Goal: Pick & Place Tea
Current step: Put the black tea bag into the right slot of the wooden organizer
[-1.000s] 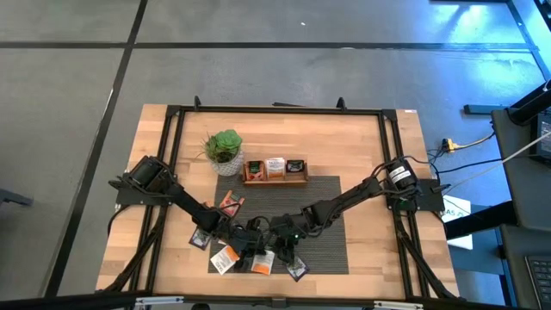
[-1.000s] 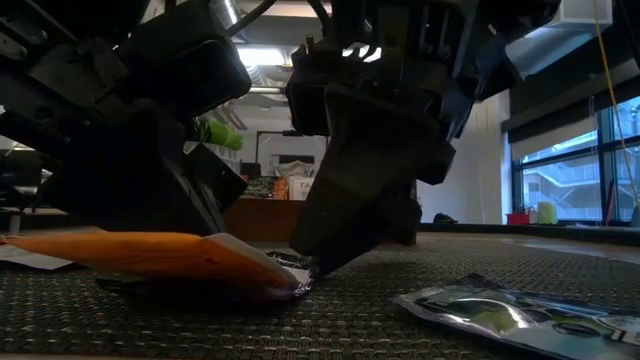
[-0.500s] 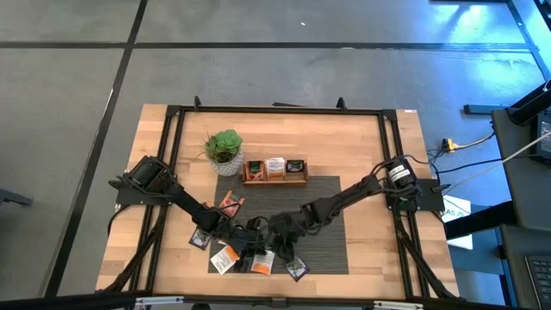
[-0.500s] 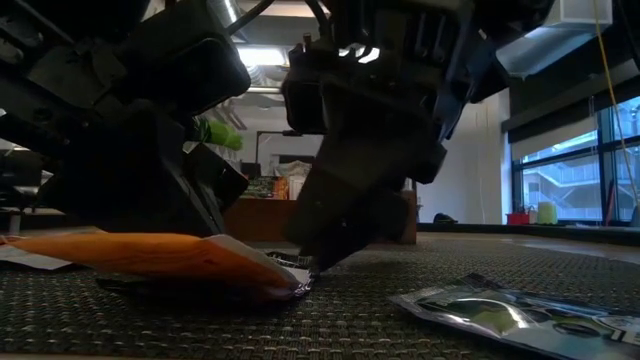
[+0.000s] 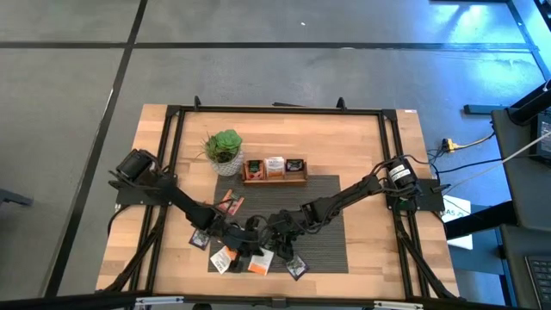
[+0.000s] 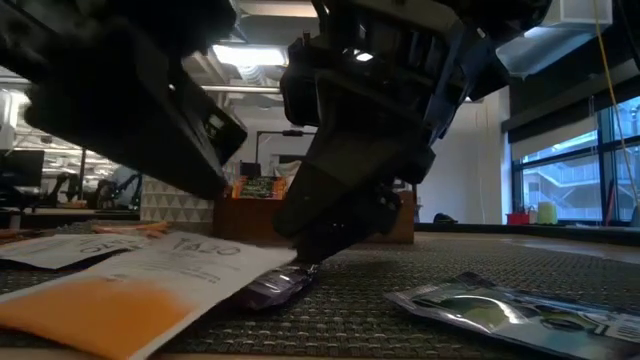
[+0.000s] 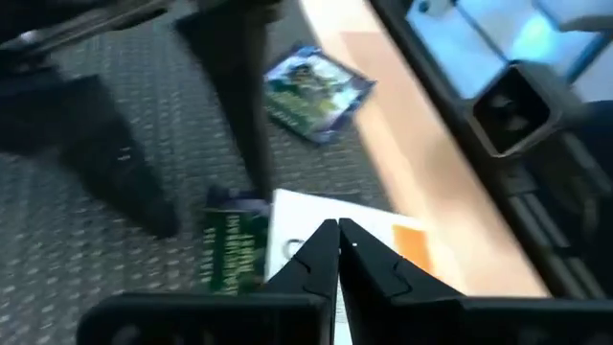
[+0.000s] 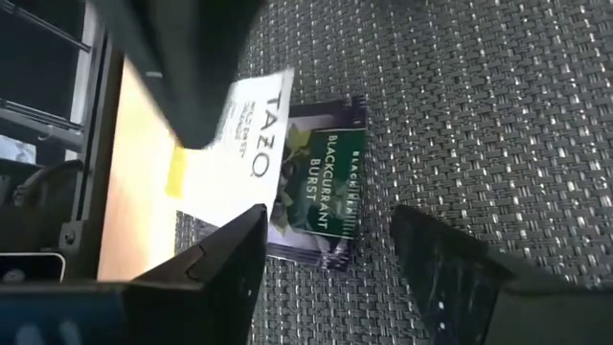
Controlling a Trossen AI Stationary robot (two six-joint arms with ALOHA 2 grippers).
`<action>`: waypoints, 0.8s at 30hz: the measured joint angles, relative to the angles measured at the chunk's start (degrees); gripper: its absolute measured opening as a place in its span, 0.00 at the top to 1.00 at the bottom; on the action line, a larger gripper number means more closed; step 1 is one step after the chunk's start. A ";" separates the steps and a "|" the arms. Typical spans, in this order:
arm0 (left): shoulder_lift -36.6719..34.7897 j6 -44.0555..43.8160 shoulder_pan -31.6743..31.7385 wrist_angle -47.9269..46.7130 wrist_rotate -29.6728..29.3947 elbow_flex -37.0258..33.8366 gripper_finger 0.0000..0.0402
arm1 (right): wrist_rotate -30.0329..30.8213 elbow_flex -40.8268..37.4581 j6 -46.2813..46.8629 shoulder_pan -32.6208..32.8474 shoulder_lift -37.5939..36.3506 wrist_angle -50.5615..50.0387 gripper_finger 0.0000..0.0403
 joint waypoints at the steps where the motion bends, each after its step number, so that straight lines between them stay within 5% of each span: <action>1: -0.04 -0.01 -0.33 0.35 0.36 0.00 0.98 | -0.01 0.00 0.55 0.00 0.00 -0.06 0.43; 24: 12.29 -9.11 -1.86 5.73 5.03 5.03 0.98 | 0.28 0.02 8.19 -0.13 -0.02 -0.78 0.42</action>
